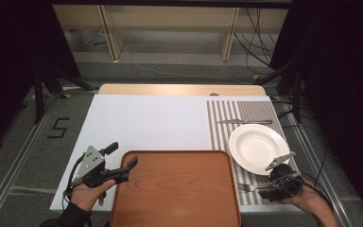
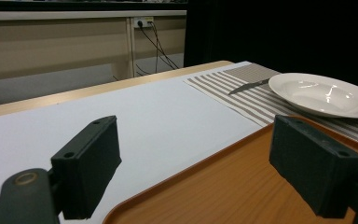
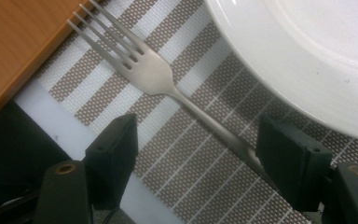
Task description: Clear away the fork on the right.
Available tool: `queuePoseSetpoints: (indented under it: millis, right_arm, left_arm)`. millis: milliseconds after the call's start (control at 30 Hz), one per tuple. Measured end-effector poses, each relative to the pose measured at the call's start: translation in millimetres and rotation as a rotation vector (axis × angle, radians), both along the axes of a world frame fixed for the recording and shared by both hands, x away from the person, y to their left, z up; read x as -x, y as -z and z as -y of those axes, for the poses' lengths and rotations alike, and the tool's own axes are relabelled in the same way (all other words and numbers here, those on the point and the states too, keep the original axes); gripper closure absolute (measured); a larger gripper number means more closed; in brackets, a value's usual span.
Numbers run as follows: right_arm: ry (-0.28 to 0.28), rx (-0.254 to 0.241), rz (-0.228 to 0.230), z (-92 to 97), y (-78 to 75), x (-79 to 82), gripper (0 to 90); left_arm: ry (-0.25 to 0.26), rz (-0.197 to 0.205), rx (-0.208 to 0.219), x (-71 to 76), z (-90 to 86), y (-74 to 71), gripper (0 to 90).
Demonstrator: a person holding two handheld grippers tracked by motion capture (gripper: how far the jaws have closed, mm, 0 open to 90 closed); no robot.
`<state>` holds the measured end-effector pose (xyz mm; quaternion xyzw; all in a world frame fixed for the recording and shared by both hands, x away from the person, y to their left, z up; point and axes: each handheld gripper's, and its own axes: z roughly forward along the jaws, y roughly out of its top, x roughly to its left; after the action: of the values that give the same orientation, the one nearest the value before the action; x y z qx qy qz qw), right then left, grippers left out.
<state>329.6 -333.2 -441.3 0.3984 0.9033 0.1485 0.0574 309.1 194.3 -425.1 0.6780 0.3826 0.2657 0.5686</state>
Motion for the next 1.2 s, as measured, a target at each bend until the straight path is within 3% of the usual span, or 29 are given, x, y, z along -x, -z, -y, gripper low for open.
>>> queuePoseSetpoints:
  millis: [533, 1200]
  right_arm:
    - [0.01, 0.016, 0.001, 4.9, 4.2, -5.5, 33.8]
    - [-0.006, 0.085, -0.015, 2.5, 10.9, -9.2, 43.7]
  left_arm:
    - [0.002, 0.0, -0.004, -0.1, 0.9, 0.2, 15.8]
    - [0.007, 0.002, -0.009, 0.1, 1.9, 0.3, 15.9]
